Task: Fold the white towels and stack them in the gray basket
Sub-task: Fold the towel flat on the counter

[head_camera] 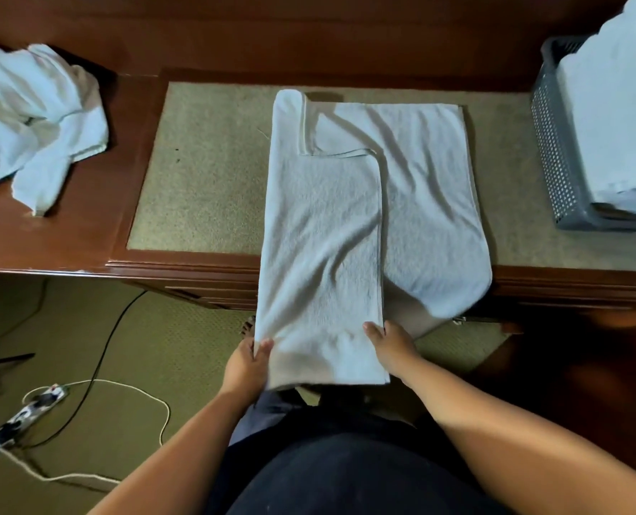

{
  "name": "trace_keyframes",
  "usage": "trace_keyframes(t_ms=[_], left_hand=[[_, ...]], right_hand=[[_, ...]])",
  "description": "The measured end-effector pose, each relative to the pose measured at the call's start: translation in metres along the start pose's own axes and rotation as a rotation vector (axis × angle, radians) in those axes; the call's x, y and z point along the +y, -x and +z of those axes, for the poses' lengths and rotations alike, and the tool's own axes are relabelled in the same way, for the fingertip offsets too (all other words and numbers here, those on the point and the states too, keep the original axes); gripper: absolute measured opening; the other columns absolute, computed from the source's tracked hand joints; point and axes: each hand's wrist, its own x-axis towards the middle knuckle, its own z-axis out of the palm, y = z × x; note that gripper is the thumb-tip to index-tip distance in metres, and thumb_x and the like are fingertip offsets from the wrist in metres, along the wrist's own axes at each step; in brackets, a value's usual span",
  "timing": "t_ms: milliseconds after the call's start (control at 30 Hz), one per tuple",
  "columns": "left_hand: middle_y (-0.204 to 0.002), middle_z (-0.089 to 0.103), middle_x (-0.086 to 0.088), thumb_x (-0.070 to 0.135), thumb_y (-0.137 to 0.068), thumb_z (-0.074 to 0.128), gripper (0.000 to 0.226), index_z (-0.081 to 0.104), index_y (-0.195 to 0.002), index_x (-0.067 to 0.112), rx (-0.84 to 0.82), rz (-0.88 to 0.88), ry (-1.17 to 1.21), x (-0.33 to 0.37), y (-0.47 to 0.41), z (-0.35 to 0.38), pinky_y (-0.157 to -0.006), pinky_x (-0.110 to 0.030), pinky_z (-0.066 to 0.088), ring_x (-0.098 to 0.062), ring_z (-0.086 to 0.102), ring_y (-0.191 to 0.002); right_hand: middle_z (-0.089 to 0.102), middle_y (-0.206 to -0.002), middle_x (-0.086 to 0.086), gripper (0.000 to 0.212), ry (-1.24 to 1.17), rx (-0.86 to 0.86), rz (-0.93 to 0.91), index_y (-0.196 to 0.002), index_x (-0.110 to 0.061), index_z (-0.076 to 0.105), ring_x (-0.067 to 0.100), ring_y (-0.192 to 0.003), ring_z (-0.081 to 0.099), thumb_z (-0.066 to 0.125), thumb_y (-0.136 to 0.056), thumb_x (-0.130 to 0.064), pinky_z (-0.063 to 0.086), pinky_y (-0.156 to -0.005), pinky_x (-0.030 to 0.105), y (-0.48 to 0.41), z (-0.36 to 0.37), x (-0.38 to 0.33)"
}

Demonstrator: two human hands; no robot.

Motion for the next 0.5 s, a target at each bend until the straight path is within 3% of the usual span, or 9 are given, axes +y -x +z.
trace_keyframes(t_ms=[133, 233, 367, 500], left_hand=[[-0.076, 0.066, 0.004, 0.049, -0.093, 0.065, 0.034, 0.064, -0.087, 0.015, -0.032, 0.066, -0.121, -0.003, 0.005, -0.002, -0.052, -0.024, 0.040, -0.011, 0.062, -0.068], [-0.075, 0.067, 0.005, 0.048, -0.091, 0.068, 0.032, 0.065, -0.088, 0.016, -0.047, 0.074, -0.191, -0.004, 0.003, -0.001, -0.052, -0.024, 0.039, -0.011, 0.061, -0.067], [-0.094, 0.066, -0.001, 0.033, -0.094, 0.067, 0.025, 0.064, -0.108, 0.012, -0.061, 0.029, -0.313, -0.009, -0.005, 0.004, -0.070, -0.031, 0.041, -0.021, 0.059, -0.083], [-0.122, 0.059, -0.010, 0.025, -0.094, 0.065, 0.034, 0.057, -0.127, 0.017, -0.024, -0.055, -0.355, -0.017, -0.016, -0.005, -0.093, -0.040, 0.048, -0.025, 0.058, -0.099]], right_hand=[[0.064, -0.101, 0.003, 0.034, 0.021, -0.018, -0.046, -0.105, -0.013, 0.058, 0.012, -0.087, 0.060, 0.050, -0.101, -0.046, 0.048, -0.068, 0.027, 0.007, -0.010, 0.016], [0.058, -0.088, 0.002, 0.029, 0.122, -0.009, -0.079, -0.091, -0.012, 0.054, 0.013, -0.078, 0.055, 0.052, -0.102, -0.039, 0.040, -0.061, 0.026, 0.008, -0.013, 0.021], [0.059, -0.103, 0.003, 0.019, 0.298, -0.034, -0.041, -0.107, -0.014, 0.053, 0.021, -0.093, 0.058, 0.054, -0.100, -0.032, 0.047, -0.077, 0.031, 0.002, -0.009, 0.021], [0.050, -0.125, 0.002, 0.032, 0.502, 0.042, -0.085, -0.127, -0.019, 0.047, 0.020, -0.105, 0.057, 0.056, -0.098, -0.031, 0.048, -0.081, 0.031, 0.003, -0.011, 0.010]])
